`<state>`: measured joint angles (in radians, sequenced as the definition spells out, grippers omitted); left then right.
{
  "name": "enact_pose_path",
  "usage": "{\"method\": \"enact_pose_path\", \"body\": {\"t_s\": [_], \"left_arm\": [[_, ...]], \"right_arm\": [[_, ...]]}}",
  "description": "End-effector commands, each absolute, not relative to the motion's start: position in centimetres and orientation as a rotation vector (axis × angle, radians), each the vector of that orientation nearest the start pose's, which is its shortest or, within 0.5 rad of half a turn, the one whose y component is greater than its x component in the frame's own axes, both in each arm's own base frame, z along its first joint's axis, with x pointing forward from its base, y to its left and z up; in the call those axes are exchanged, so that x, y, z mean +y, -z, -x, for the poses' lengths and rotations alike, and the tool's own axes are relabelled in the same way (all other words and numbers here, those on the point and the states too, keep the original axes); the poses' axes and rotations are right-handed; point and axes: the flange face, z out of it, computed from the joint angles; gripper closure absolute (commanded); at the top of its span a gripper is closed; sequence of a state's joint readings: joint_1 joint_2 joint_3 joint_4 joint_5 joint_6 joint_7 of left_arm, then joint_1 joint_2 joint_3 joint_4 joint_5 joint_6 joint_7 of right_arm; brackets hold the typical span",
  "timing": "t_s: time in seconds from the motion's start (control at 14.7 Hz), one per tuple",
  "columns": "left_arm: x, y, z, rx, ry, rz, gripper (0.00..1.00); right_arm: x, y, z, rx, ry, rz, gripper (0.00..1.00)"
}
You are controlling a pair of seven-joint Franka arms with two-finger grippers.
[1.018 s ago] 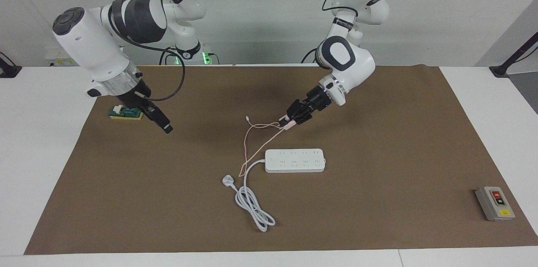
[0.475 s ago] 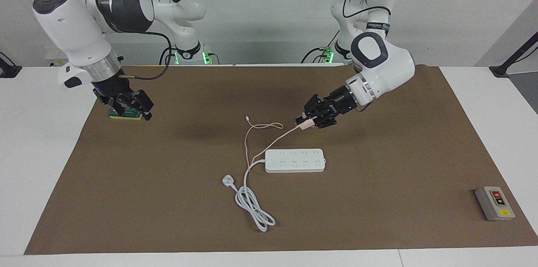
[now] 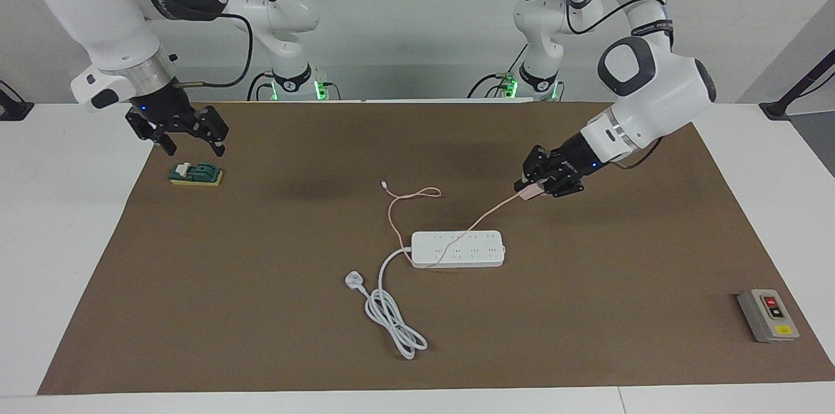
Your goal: Plug charger into power strip
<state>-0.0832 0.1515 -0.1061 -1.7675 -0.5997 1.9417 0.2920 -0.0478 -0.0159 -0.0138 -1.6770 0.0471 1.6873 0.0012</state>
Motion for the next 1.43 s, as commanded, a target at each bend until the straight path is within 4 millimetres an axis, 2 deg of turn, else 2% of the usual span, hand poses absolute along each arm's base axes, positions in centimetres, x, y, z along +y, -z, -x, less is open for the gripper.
{"method": "enact_pose_path", "body": {"t_s": [0.0, 0.07, 0.27, 0.48, 0.61, 0.81, 0.95, 1.15, 1.36], "left_arm": [[-12.1, -51.3, -58.5, -0.31, 0.0, -2.719, 1.0], [-11.5, -52.7, -57.9, -0.3, 0.006, -2.818, 1.0], [-10.0, -54.9, -56.8, -0.242, 0.104, -2.935, 1.0], [-8.9, -56.1, -55.8, -0.218, 0.164, -3.02, 1.0], [-7.2, -56.0, -55.8, -0.178, 0.184, -3.024, 1.0], [-6.9, -56.0, -56.0, -0.171, 0.158, -3.024, 1.0], [-5.4, -56.0, -56.1, -0.134, 0.156, -3.025, 1.0], [-5.4, -56.1, -55.9, -0.129, 0.143, -3.039, 1.0], [-5.2, -56.6, -55.6, -0.108, 0.142, -3.182, 1.0]], "right_arm": [[-3.6, -61.1, -53.5, 0.009, 0.005, 3.123, 0.0], [-4.0, -61.7, -52.8, -0.03, -0.001, 3.13, 0.0], [-5.2, -62.5, -52.3, -0.058, -0.015, 3.13, 0.0], [-5.5, -66.0, -51.3, -0.033, -0.057, 3.124, 0.0], [-6.1, -66.2, -50.9, -0.018, -0.091, 3.115, 0.0], [-6.2, -66.2, -50.9, -0.026, -0.094, 3.171, 0.0], [-6.1, -66.3, -51.0, -0.025, -0.086, 3.179, 0.0], [-6.0, -66.3, -51.0, -0.023, -0.074, 3.18, 0.0], [-6.0, -66.3, -50.9, -0.026, -0.078, 3.178, 0.0]]}}
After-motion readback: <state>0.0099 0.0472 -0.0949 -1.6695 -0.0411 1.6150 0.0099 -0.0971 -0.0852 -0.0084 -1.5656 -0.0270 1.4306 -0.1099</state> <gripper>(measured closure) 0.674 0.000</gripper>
